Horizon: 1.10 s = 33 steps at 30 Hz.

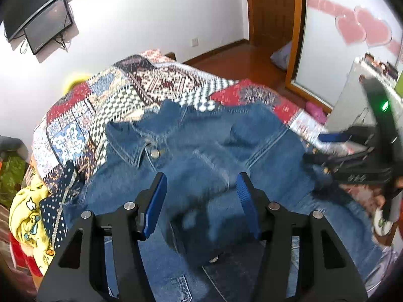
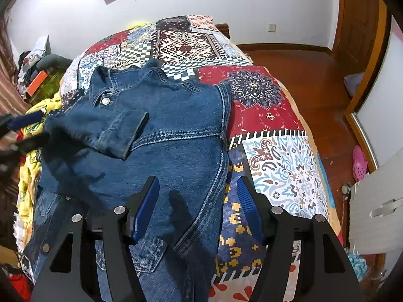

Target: Fold large clothes

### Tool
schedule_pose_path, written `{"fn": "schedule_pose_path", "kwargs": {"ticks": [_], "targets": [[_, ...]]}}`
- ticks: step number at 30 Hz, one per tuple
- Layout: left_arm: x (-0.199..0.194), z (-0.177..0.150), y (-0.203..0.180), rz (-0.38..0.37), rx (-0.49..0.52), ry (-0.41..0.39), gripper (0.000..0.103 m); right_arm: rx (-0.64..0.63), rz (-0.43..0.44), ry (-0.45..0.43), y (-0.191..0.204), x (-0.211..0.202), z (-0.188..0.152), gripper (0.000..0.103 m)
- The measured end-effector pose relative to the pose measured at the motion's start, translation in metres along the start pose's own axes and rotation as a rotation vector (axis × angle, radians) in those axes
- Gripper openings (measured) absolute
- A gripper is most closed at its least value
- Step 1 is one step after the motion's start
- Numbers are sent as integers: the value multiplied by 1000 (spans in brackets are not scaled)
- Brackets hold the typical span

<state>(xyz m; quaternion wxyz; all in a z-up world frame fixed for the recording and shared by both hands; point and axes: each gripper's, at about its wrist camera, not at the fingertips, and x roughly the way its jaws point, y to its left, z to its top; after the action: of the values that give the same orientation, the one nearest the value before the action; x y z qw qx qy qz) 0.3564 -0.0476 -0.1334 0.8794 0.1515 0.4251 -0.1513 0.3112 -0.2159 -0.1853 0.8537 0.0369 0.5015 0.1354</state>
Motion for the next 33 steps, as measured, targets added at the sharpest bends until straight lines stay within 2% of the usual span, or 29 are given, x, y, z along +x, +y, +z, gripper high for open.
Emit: {"fn": "schedule_pose_path", "kwargs": {"ticks": [3,5,9,11,14,17,19,20,21,24,30,33], "targets": [[2,10,-7,-2,36,-8,68,12,6,8,-2,4,-1,60],[15,9,-16,-6,82,22,68,18,11,16,-2,6,-2,60],[58,-4,-33,16,152,126,68,17,18,23,-2,6,-5,60],[85,-13,-36,60,150,179,68,17,21,27,-1,6,-6,60],[113,-23,-33,71,120,244,68,12,25,39,0,9,-7,60],[119,-24,-33,71,110,212,65,8,24,47,2,12,-7,60],[122,-21,-36,58,128,200,51,8,24,52,2,14,-7,60],[123,-19,-40,44,139,189,37,8,22,55,3,15,-7,60],[122,-18,-41,37,143,180,29,10,21,58,3,16,-7,60],[107,-12,-33,39,88,108,20,11,19,63,5,17,-8,60],[45,-10,27,-25,-139,-3,17,-5,-2,70,8,20,-8,63],[12,-17,60,-1,-225,-50,16,-6,-12,72,8,20,-7,63]]}}
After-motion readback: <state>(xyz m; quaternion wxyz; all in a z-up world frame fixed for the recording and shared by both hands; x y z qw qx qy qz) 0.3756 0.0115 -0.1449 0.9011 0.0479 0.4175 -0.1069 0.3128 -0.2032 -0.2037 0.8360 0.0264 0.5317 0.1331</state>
